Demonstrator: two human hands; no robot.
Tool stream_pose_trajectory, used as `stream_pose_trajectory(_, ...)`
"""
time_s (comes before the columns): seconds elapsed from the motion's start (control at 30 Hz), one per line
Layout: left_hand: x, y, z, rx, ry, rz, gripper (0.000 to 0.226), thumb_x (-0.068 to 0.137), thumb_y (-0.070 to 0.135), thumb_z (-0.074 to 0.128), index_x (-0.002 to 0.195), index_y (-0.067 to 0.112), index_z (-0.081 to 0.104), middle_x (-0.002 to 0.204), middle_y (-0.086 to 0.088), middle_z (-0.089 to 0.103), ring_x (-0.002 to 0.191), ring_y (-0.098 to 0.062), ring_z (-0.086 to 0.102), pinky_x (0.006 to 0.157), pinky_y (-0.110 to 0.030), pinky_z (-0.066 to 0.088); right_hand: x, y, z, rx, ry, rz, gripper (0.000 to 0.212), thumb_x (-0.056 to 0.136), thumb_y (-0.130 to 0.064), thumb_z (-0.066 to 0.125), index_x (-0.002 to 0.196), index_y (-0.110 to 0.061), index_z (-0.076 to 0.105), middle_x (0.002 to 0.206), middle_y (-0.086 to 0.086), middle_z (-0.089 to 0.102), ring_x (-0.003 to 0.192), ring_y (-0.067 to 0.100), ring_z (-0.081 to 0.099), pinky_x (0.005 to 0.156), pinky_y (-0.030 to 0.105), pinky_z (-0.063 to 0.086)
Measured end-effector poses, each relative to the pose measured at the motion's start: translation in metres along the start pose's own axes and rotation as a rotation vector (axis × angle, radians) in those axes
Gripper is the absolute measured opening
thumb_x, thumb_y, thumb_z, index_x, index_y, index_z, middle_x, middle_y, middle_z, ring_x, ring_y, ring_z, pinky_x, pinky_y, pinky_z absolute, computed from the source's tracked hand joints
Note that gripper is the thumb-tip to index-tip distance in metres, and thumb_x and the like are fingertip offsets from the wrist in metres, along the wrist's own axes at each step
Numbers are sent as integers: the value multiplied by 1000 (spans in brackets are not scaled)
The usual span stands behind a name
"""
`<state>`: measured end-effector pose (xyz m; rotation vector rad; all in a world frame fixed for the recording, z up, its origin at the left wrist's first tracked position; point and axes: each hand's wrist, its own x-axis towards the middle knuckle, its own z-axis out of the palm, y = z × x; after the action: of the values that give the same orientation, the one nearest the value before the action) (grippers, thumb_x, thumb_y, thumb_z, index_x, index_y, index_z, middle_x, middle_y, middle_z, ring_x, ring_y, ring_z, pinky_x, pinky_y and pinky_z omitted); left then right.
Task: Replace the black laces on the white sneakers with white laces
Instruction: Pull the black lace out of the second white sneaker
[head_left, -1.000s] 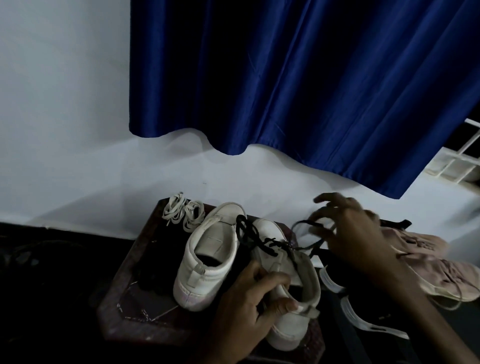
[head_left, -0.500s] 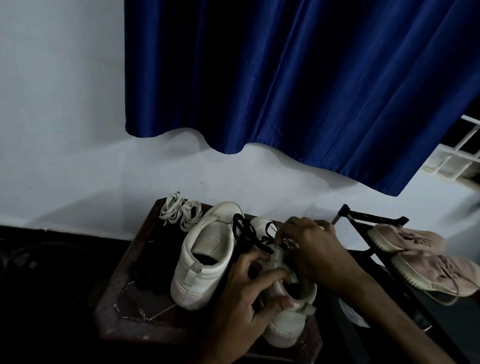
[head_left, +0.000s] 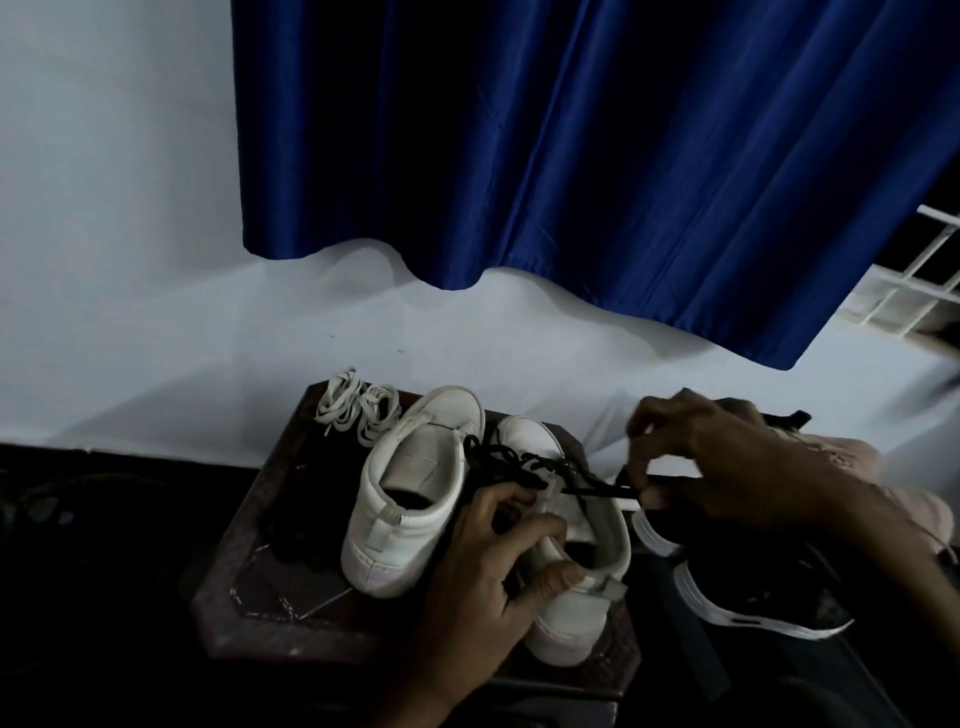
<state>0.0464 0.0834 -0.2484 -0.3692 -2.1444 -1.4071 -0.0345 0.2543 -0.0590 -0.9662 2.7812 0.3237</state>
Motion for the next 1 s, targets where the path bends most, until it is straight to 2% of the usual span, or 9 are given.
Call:
stream_pose_trajectory(0.07,0,-1,-1,-11,5,7,27,88,58,61,105,37,62,125,14,42,122,-10,48,98,-19,38,-1,5,0,-16,-5,61,5,86,-49,63,90,-49,59,113,-28,39,113,-1,36,101,39,30)
stream_pose_trajectory(0.13,1,-4,0,-34,8,8,26,88,57,61,105,38,62,126,13,42,123,-11,48,99,-21,39,7,-5,6,27,65,81,19,83,-54,64,100,-46,61,119,-26,38,116,1,36,101,42,33)
stream_pose_trajectory(0.23,1,-5,2,-59,-4,-4,28,88,59,61,107,39,62,128,12,43,127,-11,45,100,-21,39,23,-30,18,112,122,33,28,82,-52,66,108,-42,62,125,-21,40,117,4,37,100,43,37)
stream_pose_trajectory(0.37,0,-4,2,-40,7,-11,31,88,61,59,108,38,64,127,11,44,127,-10,45,98,-15,38,36,-48,39,81,208,40,11,89,-32,61,97,-30,67,122,-16,47,117,10,42,95,38,36)
stream_pose_trajectory(0.57,1,-2,2,-21,39,19,31,88,59,60,104,34,65,123,9,46,121,-10,49,96,-15,39,-2,-10,2,-45,116,152,8,87,-50,60,91,-44,63,116,-26,35,115,0,30,103,40,32)
stream_pose_trajectory(0.67,1,-3,1,-8,50,29,28,88,55,64,103,32,65,122,8,47,118,-11,51,94,-15,40,-11,1,-9,-65,175,264,6,86,-52,61,83,-48,57,118,-25,38,116,3,35,98,39,33)
stream_pose_trajectory(0.73,1,-4,2,-11,54,30,28,88,55,65,103,31,66,123,9,46,119,-12,51,95,-17,41,-4,-9,-1,-67,248,254,10,86,-52,60,94,-47,60,122,-22,39,117,5,39,96,38,35)
stream_pose_trajectory(0.83,1,-5,4,-32,45,20,30,88,58,62,105,33,65,124,9,46,121,-13,49,95,-21,43,12,-35,15,52,239,142,41,84,-52,64,123,-44,54,135,-21,32,124,6,34,102,41,36)
stream_pose_trajectory(1.0,0,-5,3,-21,48,20,30,88,59,60,106,35,64,125,9,46,123,-12,49,97,-20,41,29,-56,41,-42,304,57,58,86,-31,63,139,-34,39,142,-12,31,127,12,34,103,40,31)
